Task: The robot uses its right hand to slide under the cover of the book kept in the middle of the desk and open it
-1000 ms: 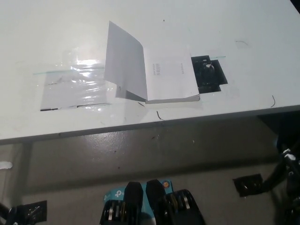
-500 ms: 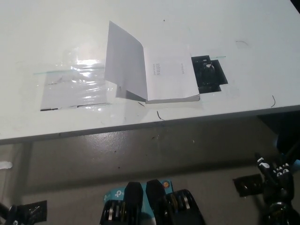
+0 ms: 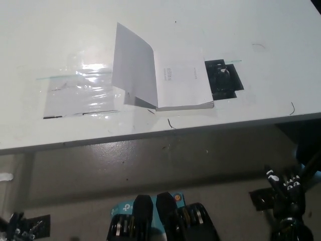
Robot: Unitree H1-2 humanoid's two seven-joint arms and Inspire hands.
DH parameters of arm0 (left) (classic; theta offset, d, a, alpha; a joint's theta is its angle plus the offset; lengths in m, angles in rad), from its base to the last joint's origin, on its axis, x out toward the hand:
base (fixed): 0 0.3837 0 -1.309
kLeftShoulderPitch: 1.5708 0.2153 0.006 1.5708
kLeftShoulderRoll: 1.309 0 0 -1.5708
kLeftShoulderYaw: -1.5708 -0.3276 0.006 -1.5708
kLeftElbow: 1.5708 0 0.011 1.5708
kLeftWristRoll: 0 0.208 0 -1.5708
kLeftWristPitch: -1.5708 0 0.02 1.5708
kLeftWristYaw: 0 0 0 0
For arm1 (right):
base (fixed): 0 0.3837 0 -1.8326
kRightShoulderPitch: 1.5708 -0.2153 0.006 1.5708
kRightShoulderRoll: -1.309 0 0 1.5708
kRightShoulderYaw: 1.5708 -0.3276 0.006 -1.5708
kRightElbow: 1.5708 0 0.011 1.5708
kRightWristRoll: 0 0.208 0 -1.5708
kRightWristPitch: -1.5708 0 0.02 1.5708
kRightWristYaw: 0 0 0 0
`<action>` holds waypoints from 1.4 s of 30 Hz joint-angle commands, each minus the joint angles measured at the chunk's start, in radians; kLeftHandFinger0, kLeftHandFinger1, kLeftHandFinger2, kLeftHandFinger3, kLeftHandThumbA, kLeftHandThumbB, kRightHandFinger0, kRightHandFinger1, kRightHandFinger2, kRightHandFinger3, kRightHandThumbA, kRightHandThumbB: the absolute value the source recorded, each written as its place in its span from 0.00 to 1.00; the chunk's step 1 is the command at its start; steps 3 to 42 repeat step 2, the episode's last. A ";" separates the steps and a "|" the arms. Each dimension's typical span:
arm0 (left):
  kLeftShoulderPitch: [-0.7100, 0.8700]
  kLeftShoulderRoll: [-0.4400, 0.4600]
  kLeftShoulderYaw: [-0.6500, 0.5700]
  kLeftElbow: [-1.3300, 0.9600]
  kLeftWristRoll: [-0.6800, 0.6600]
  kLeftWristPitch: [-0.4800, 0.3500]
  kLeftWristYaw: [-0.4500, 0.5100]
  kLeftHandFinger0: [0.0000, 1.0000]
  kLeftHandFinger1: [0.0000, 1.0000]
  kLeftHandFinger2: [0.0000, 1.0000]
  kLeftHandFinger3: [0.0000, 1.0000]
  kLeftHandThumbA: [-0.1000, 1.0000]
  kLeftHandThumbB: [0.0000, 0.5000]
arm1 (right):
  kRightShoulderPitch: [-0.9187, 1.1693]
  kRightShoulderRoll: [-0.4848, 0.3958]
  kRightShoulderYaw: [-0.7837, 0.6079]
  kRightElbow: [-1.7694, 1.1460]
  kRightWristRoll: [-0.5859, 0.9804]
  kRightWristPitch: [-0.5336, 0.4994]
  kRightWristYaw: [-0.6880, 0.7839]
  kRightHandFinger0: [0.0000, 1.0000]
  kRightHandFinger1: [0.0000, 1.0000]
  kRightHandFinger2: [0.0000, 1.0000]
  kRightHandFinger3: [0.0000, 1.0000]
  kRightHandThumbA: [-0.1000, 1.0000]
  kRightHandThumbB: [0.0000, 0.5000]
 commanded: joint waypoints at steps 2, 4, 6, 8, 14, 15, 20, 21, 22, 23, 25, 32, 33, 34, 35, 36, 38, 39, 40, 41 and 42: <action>-0.016 0.012 -0.007 -0.001 -0.008 -0.029 -0.021 0.79 0.81 0.87 0.91 0.63 0.39 | -0.015 0.010 0.015 -0.009 -0.012 -0.034 -0.022 0.80 1.00 1.00 1.00 0.87 0.18; -0.016 0.012 -0.007 -0.001 -0.008 -0.029 -0.021 0.79 0.81 0.87 0.91 0.63 0.39 | -0.015 0.010 0.015 -0.009 -0.012 -0.034 -0.022 0.80 1.00 1.00 1.00 0.87 0.18; -0.016 0.012 -0.007 -0.001 -0.008 -0.029 -0.021 0.79 0.81 0.87 0.91 0.63 0.39 | -0.015 0.010 0.015 -0.009 -0.012 -0.034 -0.022 0.80 1.00 1.00 1.00 0.87 0.18; -0.016 0.012 -0.007 -0.001 -0.008 -0.029 -0.021 0.79 0.81 0.87 0.91 0.63 0.39 | -0.015 0.010 0.015 -0.009 -0.012 -0.034 -0.022 0.80 1.00 1.00 1.00 0.87 0.18; -0.016 0.012 -0.007 -0.001 -0.008 -0.029 -0.021 0.79 0.81 0.87 0.91 0.63 0.39 | -0.015 0.010 0.015 -0.009 -0.012 -0.034 -0.022 0.80 1.00 1.00 1.00 0.87 0.18; -0.016 0.012 -0.007 -0.001 -0.008 -0.029 -0.021 0.79 0.81 0.87 0.91 0.63 0.39 | -0.015 0.010 0.015 -0.009 -0.012 -0.034 -0.022 0.80 1.00 1.00 1.00 0.87 0.18; -0.016 0.012 -0.007 -0.001 -0.008 -0.029 -0.021 0.79 0.81 0.87 0.91 0.63 0.39 | -0.015 0.010 0.015 -0.009 -0.012 -0.034 -0.022 0.80 1.00 1.00 1.00 0.87 0.18; -0.016 0.012 -0.007 -0.001 -0.008 -0.029 -0.021 0.79 0.81 0.87 0.91 0.63 0.39 | -0.015 0.010 0.015 -0.009 -0.012 -0.034 -0.022 0.80 1.00 1.00 1.00 0.87 0.18; -0.016 0.012 -0.007 -0.001 -0.008 -0.029 -0.021 0.79 0.81 0.87 0.91 0.63 0.39 | -0.015 0.010 0.015 -0.009 -0.012 -0.034 -0.022 0.80 1.00 1.00 1.00 0.87 0.18; -0.016 0.012 -0.007 -0.001 -0.008 -0.029 -0.021 0.79 0.81 0.87 0.91 0.63 0.39 | -0.015 0.010 0.015 -0.009 -0.012 -0.034 -0.022 0.80 1.00 1.00 1.00 0.87 0.18; -0.016 0.012 -0.007 -0.001 -0.008 -0.029 -0.021 0.79 0.81 0.87 0.91 0.63 0.39 | -0.015 0.010 0.015 -0.009 -0.012 -0.034 -0.022 0.80 1.00 1.00 1.00 0.87 0.18; -0.016 0.012 -0.007 -0.001 -0.008 -0.029 -0.021 0.79 0.81 0.87 0.91 0.63 0.39 | -0.015 0.010 0.015 -0.009 -0.012 -0.034 -0.022 0.80 1.00 1.00 1.00 0.87 0.18; -0.016 0.012 -0.007 -0.001 -0.008 -0.029 -0.021 0.79 0.81 0.87 0.91 0.63 0.39 | -0.015 0.010 0.015 -0.009 -0.012 -0.034 -0.022 0.80 1.00 1.00 1.00 0.87 0.18; -0.016 0.012 -0.007 -0.001 -0.008 -0.029 -0.021 0.79 0.81 0.87 0.91 0.63 0.39 | -0.015 0.010 0.015 -0.009 -0.012 -0.034 -0.022 0.80 1.00 1.00 1.00 0.87 0.18; -0.016 0.012 -0.007 -0.001 -0.008 -0.029 -0.021 0.79 0.81 0.87 0.91 0.63 0.39 | -0.015 0.010 0.015 -0.009 -0.012 -0.034 -0.022 0.80 1.00 1.00 1.00 0.87 0.18; -0.016 0.012 -0.007 -0.001 -0.008 -0.029 -0.021 0.79 0.81 0.87 0.91 0.63 0.39 | -0.015 0.010 0.015 -0.009 -0.012 -0.034 -0.022 0.80 1.00 1.00 1.00 0.87 0.18; -0.016 0.012 -0.007 -0.001 -0.008 -0.029 -0.021 0.79 0.81 0.87 0.91 0.63 0.39 | -0.015 0.010 0.015 -0.009 -0.012 -0.034 -0.022 0.80 1.00 1.00 1.00 0.87 0.18; -0.016 0.012 -0.007 -0.001 -0.008 -0.029 -0.021 0.79 0.81 0.87 0.91 0.63 0.39 | -0.015 0.010 0.015 -0.009 -0.012 -0.034 -0.022 0.80 1.00 1.00 1.00 0.87 0.18; -0.016 0.012 -0.007 -0.001 -0.008 -0.029 -0.021 0.79 0.81 0.87 0.91 0.63 0.39 | -0.015 0.010 0.015 -0.009 -0.012 -0.034 -0.022 0.80 1.00 1.00 1.00 0.87 0.18; -0.016 0.012 -0.007 -0.001 -0.008 -0.029 -0.021 0.79 0.81 0.87 0.91 0.63 0.39 | -0.015 0.010 0.015 -0.009 -0.012 -0.034 -0.022 0.80 1.00 1.00 1.00 0.87 0.18; -0.016 0.012 -0.007 -0.001 -0.008 -0.029 -0.021 0.79 0.81 0.87 0.91 0.63 0.39 | -0.015 0.010 0.015 -0.009 -0.012 -0.034 -0.022 0.80 1.00 1.00 1.00 0.87 0.18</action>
